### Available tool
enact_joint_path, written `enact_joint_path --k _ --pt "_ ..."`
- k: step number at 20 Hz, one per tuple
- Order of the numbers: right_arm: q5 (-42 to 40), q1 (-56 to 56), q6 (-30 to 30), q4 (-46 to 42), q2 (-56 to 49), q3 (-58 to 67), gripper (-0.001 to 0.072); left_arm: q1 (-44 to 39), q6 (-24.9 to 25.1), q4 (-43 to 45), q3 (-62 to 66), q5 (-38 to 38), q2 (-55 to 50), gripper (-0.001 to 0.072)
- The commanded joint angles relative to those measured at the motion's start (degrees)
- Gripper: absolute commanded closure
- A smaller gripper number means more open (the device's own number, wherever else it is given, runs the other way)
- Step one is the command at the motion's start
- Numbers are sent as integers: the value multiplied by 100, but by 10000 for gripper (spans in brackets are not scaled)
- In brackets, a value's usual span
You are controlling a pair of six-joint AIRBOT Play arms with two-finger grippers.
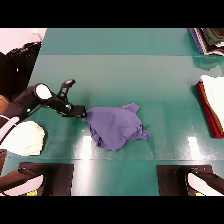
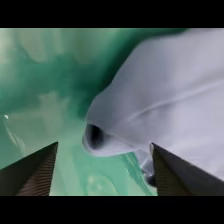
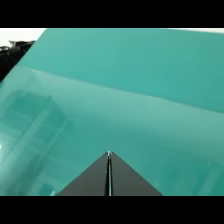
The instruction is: Fold the shirts.
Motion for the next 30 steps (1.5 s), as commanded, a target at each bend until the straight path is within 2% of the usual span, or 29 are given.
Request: enact_joint_path --k 1,2,3,4,5,7,10,13,14,15,16,18,21,27,30 --pt "245 4 4 24 -98 0 693 109 660 -813 -302 103 -306 48" --pt "341 4 4 15 -103 -2 693 109 732 -916 -299 179 -306 51" --pt "439 2 4 -11 -105 -2 694 109 723 -981 -299 282 -306 280" --pt "575 0 4 -13 -109 -2 694 109 726 -975 -299 413 -306 547" --pt "778 -2 4 -24 -111 -2 694 109 721 -964 -293 557 -306 667" --pt "1285 -2 4 -28 -111 -57 694 109 721 -879 -153 612 -299 677" --pt "1869 0 94 -177 -107 -868 694 109 723 -535 505 227 -299 677" --pt "1738 114 282 -778 -109 -2321 691 109 726 -358 1207 -120 -299 677" --pt "1469 109 280 -708 -116 -2924 530 109 723 -363 1355 -144 -299 677" --pt "1200 109 280 -603 -144 -3464 219 109 723 -361 1443 -157 -299 677" --pt "1051 109 280 -363 -234 -3969 117 109 723 -365 1475 -142 -299 677" --pt "944 151 125 219 -540 -4706 139 109 723 -358 1480 -142 -304 677" --pt "938 507 -490 1043 -981 -5300 146 109 723 -358 1480 -146 -304 677" --pt "-144 1659 -516 728 -1294 -5796 154 109 723 -358 1480 -131 -304 677" --pt "-254 2006 -514 734 -1530 -5788 161 109 723 -358 1480 -146 -302 677"
